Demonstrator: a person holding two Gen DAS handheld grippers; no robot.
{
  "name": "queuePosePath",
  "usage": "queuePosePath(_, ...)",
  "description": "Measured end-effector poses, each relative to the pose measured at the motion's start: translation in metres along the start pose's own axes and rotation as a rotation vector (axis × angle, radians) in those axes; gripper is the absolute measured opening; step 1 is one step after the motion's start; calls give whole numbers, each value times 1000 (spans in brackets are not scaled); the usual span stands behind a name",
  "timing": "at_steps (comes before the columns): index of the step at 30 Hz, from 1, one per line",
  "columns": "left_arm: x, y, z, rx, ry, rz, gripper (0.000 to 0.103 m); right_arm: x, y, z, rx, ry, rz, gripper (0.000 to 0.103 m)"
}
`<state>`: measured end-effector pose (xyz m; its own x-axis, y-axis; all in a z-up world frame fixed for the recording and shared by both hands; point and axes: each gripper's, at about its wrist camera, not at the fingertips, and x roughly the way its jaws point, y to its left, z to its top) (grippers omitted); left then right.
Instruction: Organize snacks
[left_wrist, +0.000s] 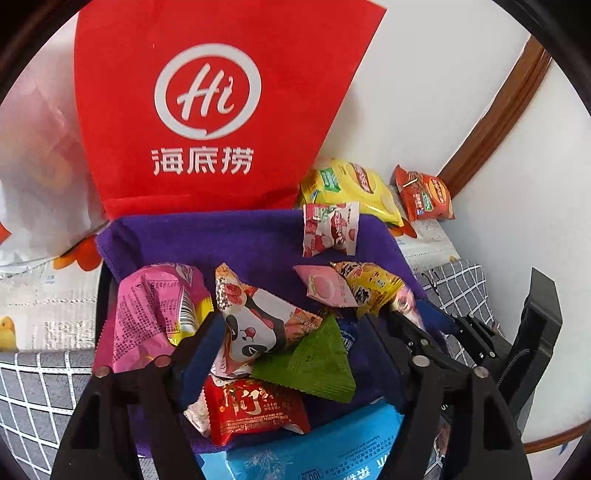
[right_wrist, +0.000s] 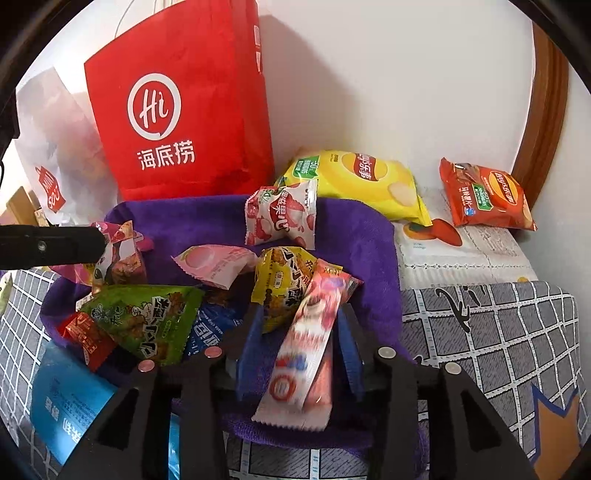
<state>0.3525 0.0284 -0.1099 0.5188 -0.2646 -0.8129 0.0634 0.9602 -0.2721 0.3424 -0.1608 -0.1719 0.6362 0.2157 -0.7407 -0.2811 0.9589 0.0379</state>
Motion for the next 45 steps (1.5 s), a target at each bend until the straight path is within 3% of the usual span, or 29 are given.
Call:
queuePosePath(9, -46, -8, 0, 34, -62, 37, 75, -37, 7, 18, -32, -37, -30, 55)
queuePosePath(16, -97, -18, -39, 36, -87, 53, 75, -99, 22, 14, -29, -55, -71, 64)
queuePosePath(19, -125, -26, -62, 26, -106, 37, 76, -125, 31, 3, -25, -15, -113, 64)
queuePosePath(23, -157, -41, -92, 38, -142, 41, 77, -166, 36, -22, 6, -27, -125, 65)
queuePosePath(27, -182, -56, -118, 62, -186, 80, 91, -201, 36, -49, 56, -33, -110, 65)
queuePosePath(36, -228, -85, -178, 109, -271, 159, 99, -260, 44, -95, 106, -52, -104, 65)
queuePosePath(39, -238, -88, -191, 104, -287, 160, 100, -279, 47, -105, 98, -87, -134, 81)
queuePosePath(45, -250, -98, -209, 107, -325, 191, 101, -306, 44, -122, 106, -117, -156, 89)
